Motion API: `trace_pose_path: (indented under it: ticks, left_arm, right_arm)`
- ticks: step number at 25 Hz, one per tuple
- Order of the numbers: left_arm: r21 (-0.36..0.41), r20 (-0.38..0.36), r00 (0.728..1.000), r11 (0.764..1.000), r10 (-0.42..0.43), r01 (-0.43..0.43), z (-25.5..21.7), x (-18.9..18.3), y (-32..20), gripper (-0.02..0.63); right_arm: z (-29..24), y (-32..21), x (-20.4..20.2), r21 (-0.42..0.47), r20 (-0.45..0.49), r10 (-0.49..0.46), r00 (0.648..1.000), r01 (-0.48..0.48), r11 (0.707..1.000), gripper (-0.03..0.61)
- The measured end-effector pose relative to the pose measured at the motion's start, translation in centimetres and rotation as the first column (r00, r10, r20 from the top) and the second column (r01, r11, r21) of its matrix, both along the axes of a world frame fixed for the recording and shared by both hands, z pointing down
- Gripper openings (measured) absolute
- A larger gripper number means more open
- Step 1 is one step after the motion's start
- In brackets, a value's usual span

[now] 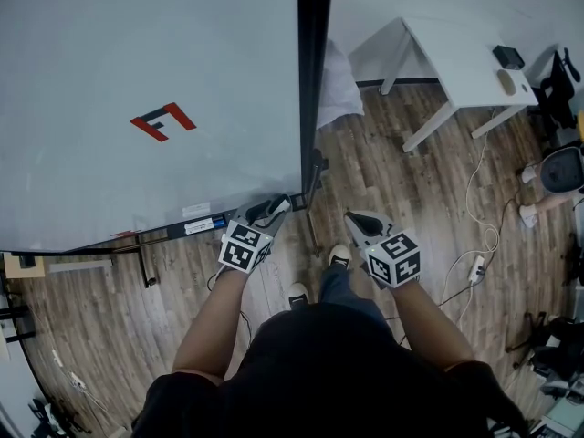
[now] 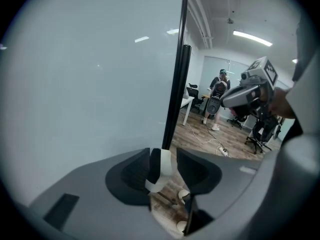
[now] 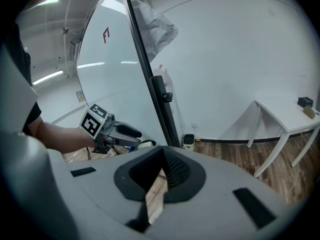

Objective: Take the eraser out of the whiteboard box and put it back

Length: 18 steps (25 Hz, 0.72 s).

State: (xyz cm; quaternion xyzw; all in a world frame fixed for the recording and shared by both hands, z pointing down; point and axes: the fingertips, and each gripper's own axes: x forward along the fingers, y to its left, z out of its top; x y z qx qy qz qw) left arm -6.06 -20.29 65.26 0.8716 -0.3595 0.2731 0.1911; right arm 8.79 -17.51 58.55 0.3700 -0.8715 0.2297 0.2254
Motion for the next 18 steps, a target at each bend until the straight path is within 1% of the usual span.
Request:
trace_pose_path:
  ticks: [6,10,14,18]
  left_arm:
    - [-0.023,0.007,1.000,1.000,0.003,-0.002,1.4,0.2,-0.1,0.188]
    - [-0.038,0.020,1.000,0.999,0.009,-0.008,2.4,0.5,-0.3,0.213]
    - [-0.052,0.022,1.000,0.999,0.010,-0.009,3.0,0.9,-0.4,0.219]
    - [-0.054,0.040,0.999,0.999,0.012,-0.010,3.7,1.1,-0.5,0.221]
  right_arm:
    - [0.7,0.2,0.1,-0.015,-0.003,0.004,1.000,-0.004,1.000,-0.005]
    - [1.2,0.4,0.3,-0.025,-0.008,0.005,1.000,-0.005,1.000,-0.005]
    - [1.6,0.6,0.5,-0.033,-0.011,0.007,1.000,-0.007,0.999,-0.005]
    - [2.0,0.7,0.7,-0.039,-0.009,0.008,1.000,-0.008,0.999,-0.005]
